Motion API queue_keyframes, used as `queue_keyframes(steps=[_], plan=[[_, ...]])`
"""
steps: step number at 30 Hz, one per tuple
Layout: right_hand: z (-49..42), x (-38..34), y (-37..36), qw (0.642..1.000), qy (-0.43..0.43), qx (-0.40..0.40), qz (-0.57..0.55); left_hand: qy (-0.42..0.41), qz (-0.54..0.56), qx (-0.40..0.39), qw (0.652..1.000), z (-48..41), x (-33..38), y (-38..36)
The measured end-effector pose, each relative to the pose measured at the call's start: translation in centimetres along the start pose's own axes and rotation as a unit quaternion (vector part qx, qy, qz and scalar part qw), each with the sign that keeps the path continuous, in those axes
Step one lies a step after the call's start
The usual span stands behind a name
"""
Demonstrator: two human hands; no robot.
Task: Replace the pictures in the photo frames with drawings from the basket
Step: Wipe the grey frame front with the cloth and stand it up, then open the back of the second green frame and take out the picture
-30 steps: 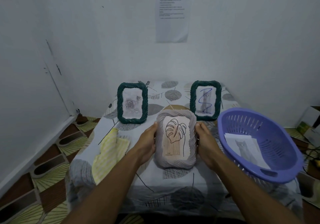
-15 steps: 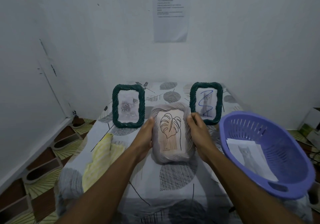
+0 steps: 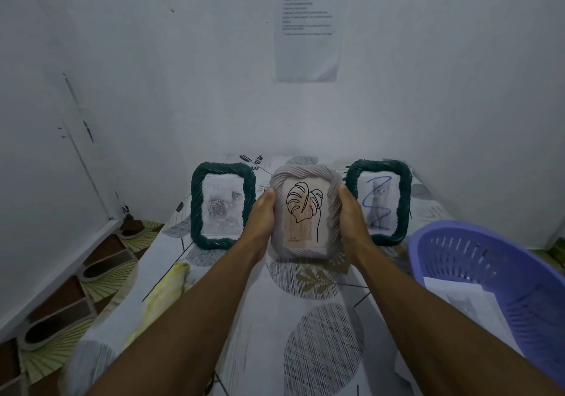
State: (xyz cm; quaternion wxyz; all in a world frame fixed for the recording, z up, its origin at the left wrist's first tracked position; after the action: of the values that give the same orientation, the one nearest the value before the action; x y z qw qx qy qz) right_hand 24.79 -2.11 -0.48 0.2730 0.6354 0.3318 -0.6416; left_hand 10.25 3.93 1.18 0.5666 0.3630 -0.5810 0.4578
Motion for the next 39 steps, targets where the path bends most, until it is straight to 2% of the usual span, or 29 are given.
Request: queue_keyframes(steps=[5,13,19,24,29,33,35,39], plan=[[-0.1,-0.4,-1.0,1.000,0.005,-0.007,0.007,-0.004,-0.026,0.028,0.999,-3.6,-3.7,0.6],[-0.1,1.9,-0.1,1.000,0.003,0.008,0.013,-0.005,-0.103,0.037,0.994,-1.7,-3.3,0.4],[1.8,1.5,0.4,0.987,0.058,0.081,0.126,-0.097,-0.212,0.060,0.971,0.6,-2.8,0.2],[2.6,0.6,0.9,0.978,0.080,0.078,0.177,-0.130,-0.225,0.087,0.962,1.5,-2.5,0.3],[1.5,-3.4,3.1,0.955,0.153,0.125,0.220,-0.290,-0.295,0.137,0.900,2.3,-0.6,-0.1],[-2.0,-6.8,7.4,0.928,0.190,0.174,0.268,-0.374,-0.343,0.029,0.861,1.0,1.7,-3.6],[-3.8,-7.4,9.6,0.919,0.171,0.184,0.302,-0.372,-0.317,-0.021,0.872,0.6,3.0,-6.4],[-6.8,-6.6,13.0,0.931,0.066,0.163,0.319,-0.274,-0.224,-0.060,0.933,0.0,3.9,-11.3]])
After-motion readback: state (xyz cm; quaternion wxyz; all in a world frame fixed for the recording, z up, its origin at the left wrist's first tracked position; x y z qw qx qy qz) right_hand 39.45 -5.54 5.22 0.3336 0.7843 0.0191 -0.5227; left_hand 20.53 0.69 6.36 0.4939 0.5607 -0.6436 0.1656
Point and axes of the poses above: each hand's wrist, its own z-axis away from the middle knuckle, its own y-axis out of the back of the hand, x = y × z, the point moved 1 cm from there along -z, towards the middle knuckle, and after that the axes turned 3 degrees about x, right-handed, at the moved point
